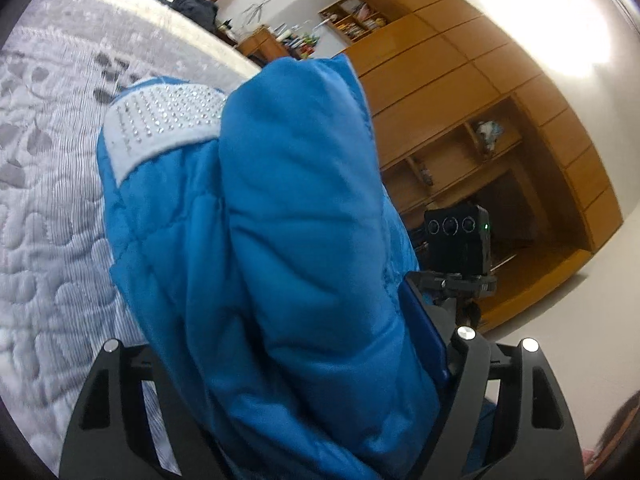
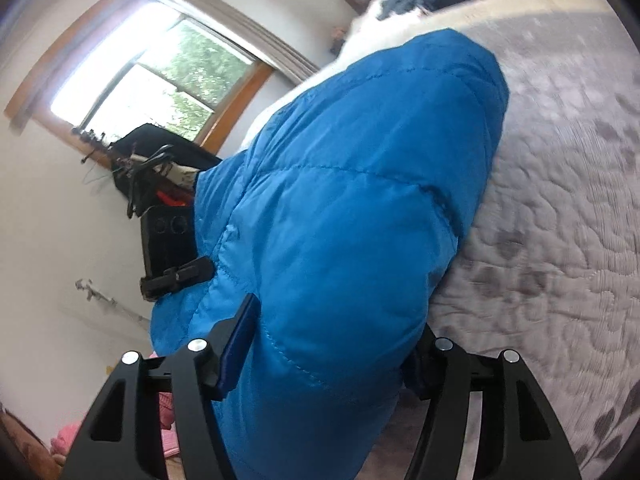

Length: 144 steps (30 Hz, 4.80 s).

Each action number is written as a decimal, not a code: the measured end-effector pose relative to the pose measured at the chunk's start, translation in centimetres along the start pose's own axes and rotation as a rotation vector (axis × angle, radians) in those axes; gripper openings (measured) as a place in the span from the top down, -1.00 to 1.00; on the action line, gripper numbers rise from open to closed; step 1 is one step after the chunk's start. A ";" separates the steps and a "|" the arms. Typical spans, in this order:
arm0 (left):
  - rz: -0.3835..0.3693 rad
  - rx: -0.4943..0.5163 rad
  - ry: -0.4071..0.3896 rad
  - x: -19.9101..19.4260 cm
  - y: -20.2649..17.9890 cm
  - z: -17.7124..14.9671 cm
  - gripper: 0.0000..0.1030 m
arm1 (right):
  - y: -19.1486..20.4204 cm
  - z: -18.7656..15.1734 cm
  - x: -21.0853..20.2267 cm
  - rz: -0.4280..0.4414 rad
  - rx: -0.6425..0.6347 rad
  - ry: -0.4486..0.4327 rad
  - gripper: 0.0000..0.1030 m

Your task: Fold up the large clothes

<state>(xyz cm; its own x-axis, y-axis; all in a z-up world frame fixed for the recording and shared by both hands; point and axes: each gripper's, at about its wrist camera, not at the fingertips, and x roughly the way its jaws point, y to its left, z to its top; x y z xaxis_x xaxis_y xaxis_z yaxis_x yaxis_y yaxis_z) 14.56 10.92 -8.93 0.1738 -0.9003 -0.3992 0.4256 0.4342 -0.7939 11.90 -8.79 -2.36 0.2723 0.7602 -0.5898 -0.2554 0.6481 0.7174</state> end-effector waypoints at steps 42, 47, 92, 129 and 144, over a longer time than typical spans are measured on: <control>0.760 0.210 -0.307 -12.2 -15.6 -11.1 -0.93 | 7.2 -11.4 -4.0 -0.625 -0.065 -0.268 -0.93; 0.846 0.254 -0.300 -11.5 -17.4 -13.0 -0.93 | 9.0 -12.8 -4.2 -0.698 -0.117 -0.292 -0.93; 0.966 0.216 -0.251 -10.3 -19.0 -17.9 -0.93 | 10.5 -16.2 -4.2 -0.846 -0.115 -0.284 -0.93; 0.967 0.228 -0.252 -10.1 -19.2 -18.1 -0.93 | 9.5 -15.9 -3.9 -0.824 -0.091 -0.267 -0.93; 0.966 0.229 -0.250 -10.1 -19.2 -18.0 -0.93 | 9.2 -15.7 -3.7 -0.825 -0.069 -0.256 -0.93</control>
<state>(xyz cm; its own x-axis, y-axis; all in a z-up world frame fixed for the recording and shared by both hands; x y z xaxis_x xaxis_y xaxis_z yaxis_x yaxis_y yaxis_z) -11.39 12.23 2.12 0.7016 -0.1613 -0.6940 0.1602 0.9848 -0.0670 -6.06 -4.94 0.63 0.5937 0.0180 -0.8045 0.0620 0.9958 0.0681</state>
